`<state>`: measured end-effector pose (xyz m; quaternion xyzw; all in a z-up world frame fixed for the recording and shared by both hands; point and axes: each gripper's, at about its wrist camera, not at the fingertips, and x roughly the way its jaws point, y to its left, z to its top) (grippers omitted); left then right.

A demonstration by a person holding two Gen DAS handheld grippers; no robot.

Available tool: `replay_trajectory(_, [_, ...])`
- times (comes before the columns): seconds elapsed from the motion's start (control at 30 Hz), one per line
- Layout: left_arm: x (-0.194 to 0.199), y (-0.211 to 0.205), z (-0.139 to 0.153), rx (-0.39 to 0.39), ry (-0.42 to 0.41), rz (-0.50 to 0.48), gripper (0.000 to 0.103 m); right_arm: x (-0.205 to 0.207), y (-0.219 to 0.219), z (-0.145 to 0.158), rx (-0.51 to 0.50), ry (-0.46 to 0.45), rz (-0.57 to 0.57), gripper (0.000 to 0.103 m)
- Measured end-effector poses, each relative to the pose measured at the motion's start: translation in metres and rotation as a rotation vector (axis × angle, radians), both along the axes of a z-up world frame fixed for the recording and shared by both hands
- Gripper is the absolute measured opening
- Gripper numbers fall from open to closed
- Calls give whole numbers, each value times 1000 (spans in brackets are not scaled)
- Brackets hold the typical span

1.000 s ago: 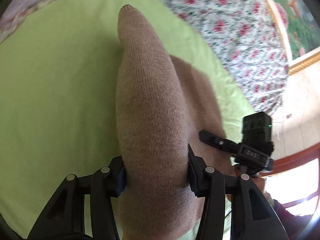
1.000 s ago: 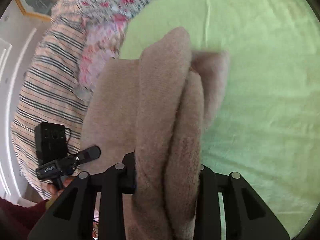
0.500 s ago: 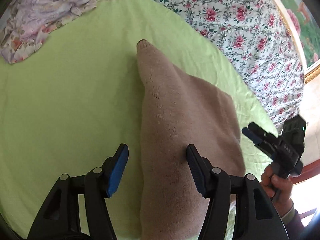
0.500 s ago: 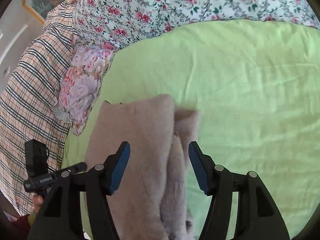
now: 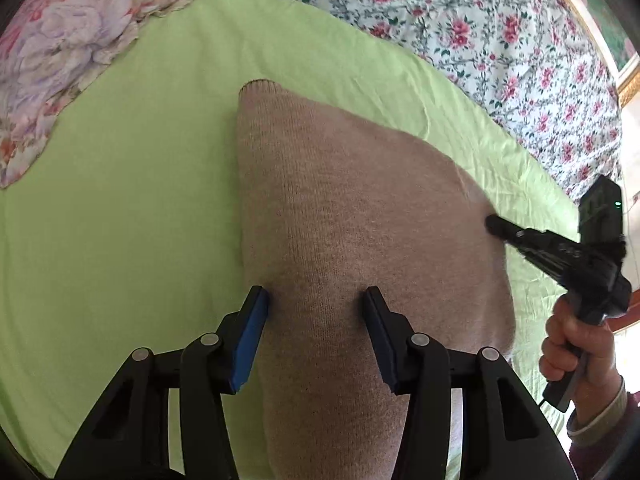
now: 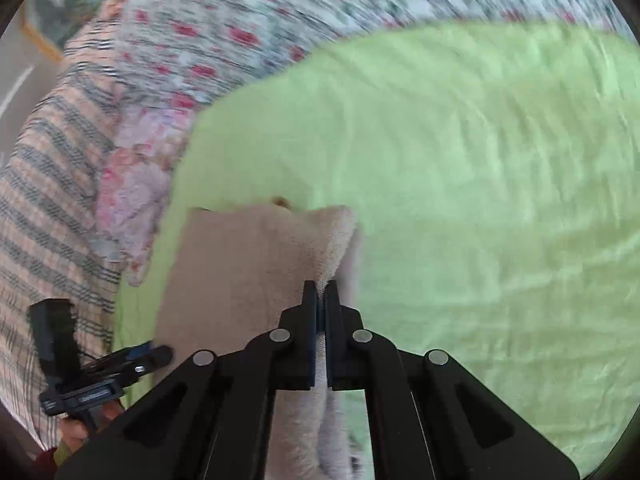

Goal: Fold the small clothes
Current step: 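Fold the sweater over lengthwise with both grippers and release, then press and smooth the folded sweater edges with both grippers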

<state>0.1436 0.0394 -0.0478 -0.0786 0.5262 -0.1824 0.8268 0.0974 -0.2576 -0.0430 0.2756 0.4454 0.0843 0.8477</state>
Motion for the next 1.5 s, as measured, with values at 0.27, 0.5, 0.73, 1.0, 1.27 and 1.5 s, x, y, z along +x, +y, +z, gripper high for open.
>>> replay_trajectory(0.27, [-21,6,14,61,-17,1,56,-11,-1,15,64,-22,3,8])
replay_trajectory(0.5, [-96,31,19,82,-38,-24,56,-87,2,39,62,-63,73,28])
replay_trajectory(0.73, [-162,38,-6,92,-17,-22,58,-136,15,2,15,-16,153,38])
replay_trajectory(1.0, [-174,24,-25,184,-75,-25,57,-138,30,-22,31,31,198,38])
replay_trajectory(1.27, [-159,10,-29,180,-71,-73,18,-146,35,9,63,-79,229,9])
replay_trajectory(1.5, [-162,21,-30,119,-47,-9,10,-159,19,4,0,-82,185,8])
